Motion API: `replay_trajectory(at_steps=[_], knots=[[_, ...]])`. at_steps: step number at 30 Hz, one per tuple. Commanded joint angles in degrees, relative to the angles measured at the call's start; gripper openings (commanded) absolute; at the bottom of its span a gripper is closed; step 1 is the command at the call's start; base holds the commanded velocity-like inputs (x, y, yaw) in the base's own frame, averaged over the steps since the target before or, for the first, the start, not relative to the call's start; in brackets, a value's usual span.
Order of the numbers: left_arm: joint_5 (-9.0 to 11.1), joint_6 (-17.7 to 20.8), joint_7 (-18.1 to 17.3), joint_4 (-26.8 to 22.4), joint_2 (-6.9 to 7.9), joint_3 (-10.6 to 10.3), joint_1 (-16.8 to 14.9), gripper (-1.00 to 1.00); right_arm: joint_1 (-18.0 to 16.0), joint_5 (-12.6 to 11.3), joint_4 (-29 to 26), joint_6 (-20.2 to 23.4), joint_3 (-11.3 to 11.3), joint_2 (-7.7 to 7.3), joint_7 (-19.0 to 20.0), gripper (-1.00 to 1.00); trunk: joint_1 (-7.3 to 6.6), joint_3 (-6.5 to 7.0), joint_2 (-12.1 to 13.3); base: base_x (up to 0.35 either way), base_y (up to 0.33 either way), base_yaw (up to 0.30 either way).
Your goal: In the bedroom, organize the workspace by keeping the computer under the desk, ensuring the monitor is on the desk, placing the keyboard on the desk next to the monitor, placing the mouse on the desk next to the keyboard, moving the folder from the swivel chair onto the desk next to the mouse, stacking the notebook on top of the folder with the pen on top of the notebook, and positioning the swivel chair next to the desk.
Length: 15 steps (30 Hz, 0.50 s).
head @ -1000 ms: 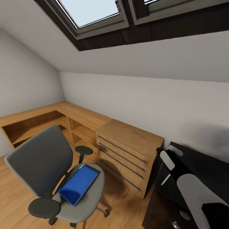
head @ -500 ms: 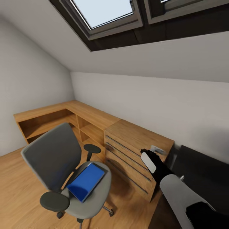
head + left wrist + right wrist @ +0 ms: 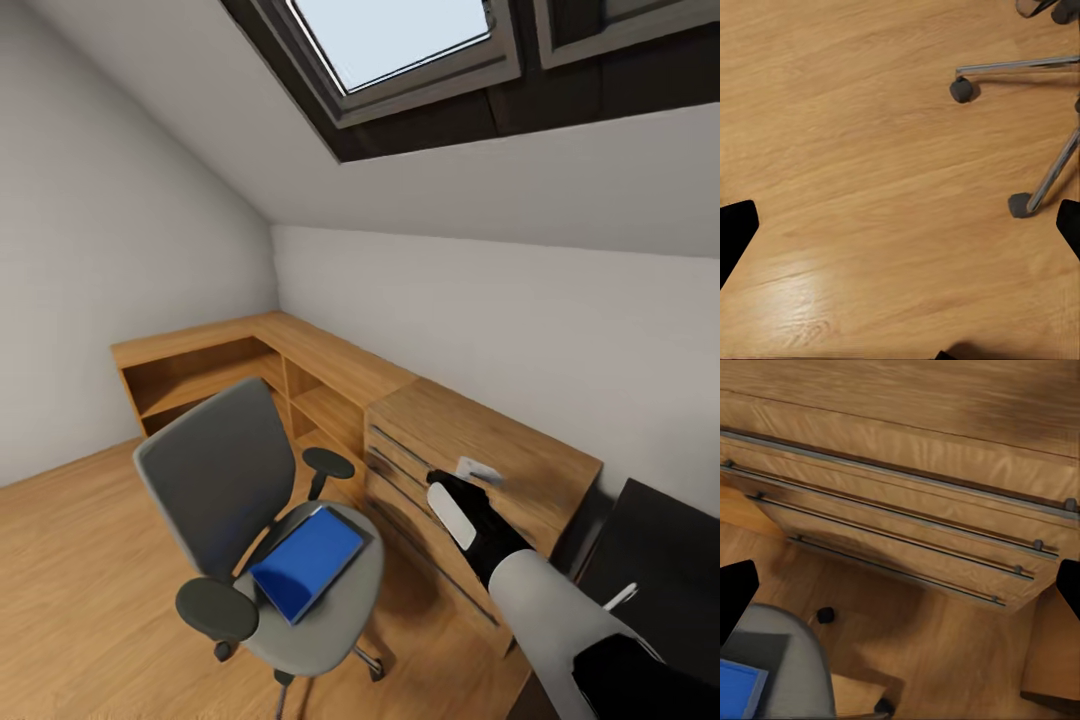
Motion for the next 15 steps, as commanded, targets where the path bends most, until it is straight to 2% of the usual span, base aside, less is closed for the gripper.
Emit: replay_trajectory(at_steps=[1, 7, 10, 15], knots=[[0.5, -0.2, 0.1, 0.0, 0.01, -0.1, 0.0, 1.0, 0.0, -0.2, -0.1, 0.4, 0.3, -0.04, -0.4, 1.0, 0.01, -0.07, 0.0, 0.0, 0.0, 0.275], [0.5, -0.3, 0.2, -0.6, -0.09, 0.3, 0.0, 1.0, 0.0, -0.3, 0.0, 0.4, 0.8, 0.18, 0.3, 1.0, 0.01, -0.1, 0.0, 0.0, 0.0, 0.249], [0.5, -0.3, 0.2, -0.9, -0.13, 0.3, 0.0, 1.0, 0.0, -0.3, 0.0, 0.3, 2.1, 0.47, 0.8, 1.0, 0.01, -0.11, 0.0, 0.0, 0.0, 0.109], [0.6, -0.2, 0.2, -1.0, -0.17, 0.4, 0.0, 1.0, 0.1, -0.4, 0.0, 0.4, 4.8, 0.72, 1.4, 1.0, 1.1, -1.01, -2.1, 0.0, 0.0, 0.037]])
